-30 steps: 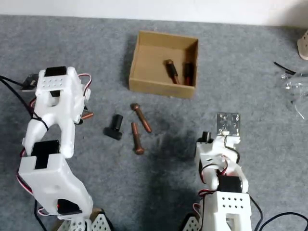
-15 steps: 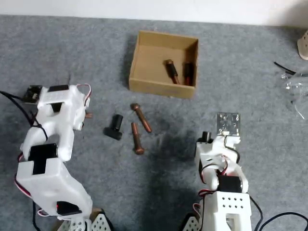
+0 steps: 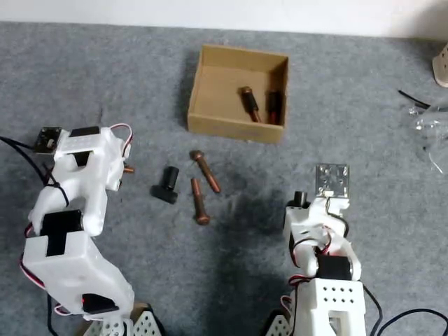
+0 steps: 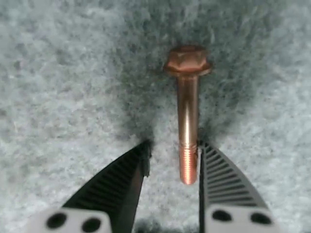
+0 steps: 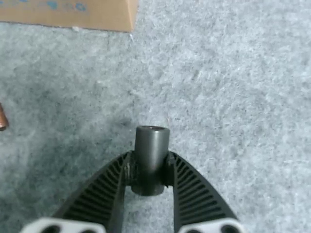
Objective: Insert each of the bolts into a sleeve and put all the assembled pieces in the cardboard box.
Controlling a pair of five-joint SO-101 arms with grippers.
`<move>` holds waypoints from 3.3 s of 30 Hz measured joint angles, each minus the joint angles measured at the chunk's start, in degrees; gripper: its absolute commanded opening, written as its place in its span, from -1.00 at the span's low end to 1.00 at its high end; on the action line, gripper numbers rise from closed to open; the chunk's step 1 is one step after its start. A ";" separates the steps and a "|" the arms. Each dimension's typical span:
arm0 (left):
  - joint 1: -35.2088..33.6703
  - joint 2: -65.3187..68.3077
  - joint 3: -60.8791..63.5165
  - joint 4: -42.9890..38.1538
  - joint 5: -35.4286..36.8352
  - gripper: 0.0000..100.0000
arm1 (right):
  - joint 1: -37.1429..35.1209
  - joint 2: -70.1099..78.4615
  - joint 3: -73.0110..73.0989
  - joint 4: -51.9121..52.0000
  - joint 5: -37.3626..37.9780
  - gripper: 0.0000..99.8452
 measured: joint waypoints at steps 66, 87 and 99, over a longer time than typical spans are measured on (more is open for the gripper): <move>-0.35 -58.02 2.64 21.45 -44.57 -0.99 | 0.00 0.00 0.00 0.00 0.00 -0.99; -0.35 -89.05 3.87 33.05 -56.35 -0.99 | 0.00 -0.09 1.23 -0.18 0.00 -0.99; -0.26 -112.26 21.98 29.45 -59.60 -0.99 | 0.00 -0.09 1.32 -0.53 0.00 -0.99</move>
